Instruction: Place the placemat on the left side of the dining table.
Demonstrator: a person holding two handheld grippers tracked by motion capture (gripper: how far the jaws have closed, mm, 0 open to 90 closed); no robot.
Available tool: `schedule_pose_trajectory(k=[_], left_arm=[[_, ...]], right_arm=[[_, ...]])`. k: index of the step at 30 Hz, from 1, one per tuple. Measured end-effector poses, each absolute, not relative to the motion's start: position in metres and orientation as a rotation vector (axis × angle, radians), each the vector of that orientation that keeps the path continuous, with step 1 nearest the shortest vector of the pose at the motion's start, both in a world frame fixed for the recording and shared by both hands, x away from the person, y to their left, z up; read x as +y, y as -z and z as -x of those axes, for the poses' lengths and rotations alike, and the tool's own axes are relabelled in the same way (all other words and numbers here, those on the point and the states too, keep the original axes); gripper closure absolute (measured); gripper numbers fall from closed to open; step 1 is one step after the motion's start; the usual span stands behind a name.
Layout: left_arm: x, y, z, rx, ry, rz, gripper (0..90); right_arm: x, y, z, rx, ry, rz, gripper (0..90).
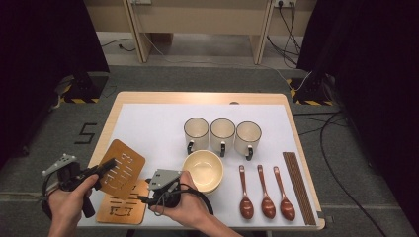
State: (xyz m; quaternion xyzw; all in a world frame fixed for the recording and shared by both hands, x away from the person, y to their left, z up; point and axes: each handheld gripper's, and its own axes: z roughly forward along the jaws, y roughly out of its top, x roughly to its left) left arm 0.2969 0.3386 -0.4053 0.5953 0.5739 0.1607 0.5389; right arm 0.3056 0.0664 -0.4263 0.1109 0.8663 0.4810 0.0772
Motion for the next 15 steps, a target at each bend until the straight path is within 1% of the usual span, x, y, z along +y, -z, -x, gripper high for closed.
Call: schedule_pose_trajectory(k=[15], left_arm=[[0.34, 0.401, -0.326, 1.391, -0.43, -1.416, 85.6]], right_arm=[[0.042, 0.408, -0.307, 2.516, -1.467, -0.394, 47.3]])
